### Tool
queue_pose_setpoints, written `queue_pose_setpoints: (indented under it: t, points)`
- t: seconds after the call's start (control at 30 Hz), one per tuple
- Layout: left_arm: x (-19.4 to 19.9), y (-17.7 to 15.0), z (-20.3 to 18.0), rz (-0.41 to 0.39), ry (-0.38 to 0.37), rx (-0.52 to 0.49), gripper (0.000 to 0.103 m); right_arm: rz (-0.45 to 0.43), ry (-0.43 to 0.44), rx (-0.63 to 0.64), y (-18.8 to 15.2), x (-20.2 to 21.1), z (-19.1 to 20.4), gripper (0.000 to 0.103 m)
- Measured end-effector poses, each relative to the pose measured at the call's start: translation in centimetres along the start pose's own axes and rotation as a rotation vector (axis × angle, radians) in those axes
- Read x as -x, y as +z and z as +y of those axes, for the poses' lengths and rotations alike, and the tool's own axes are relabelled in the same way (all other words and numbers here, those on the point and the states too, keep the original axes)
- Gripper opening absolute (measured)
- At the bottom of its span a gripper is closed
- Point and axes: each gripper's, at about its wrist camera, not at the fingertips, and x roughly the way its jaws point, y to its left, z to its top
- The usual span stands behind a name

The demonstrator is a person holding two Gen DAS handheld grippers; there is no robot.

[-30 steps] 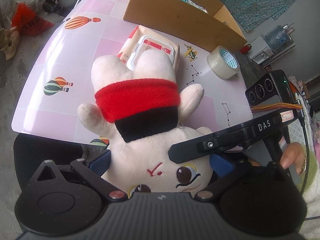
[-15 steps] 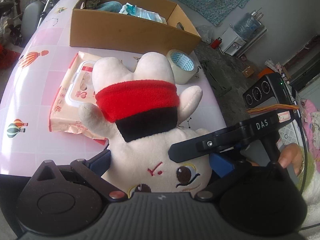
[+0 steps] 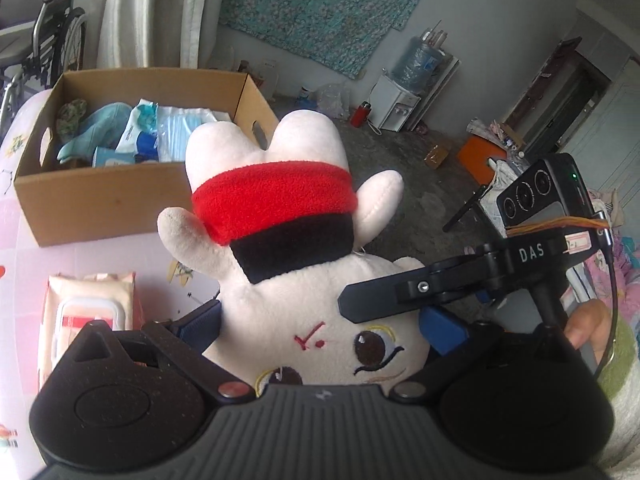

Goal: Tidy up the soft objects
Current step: 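Lift and carry the plush doll with both tools into the cardboard box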

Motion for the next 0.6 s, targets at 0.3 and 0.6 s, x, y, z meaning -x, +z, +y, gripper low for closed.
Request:
queue_pose_setpoints:
  t: [0.3, 0.6]
  points:
    - [-4.2, 10.1, 1.1, -0.095, -0.088, -0.034, 0.103, -0.15, -0.078, 0.042, 9.8, 4.5, 1.1, 0.089]
    - [-13.4, 19.4, 7.8, -0.08, -0.142, 0.057, 0.103, -0.182, -0.169, -0.042, 23.0, 2.8, -2.4, 0.089]
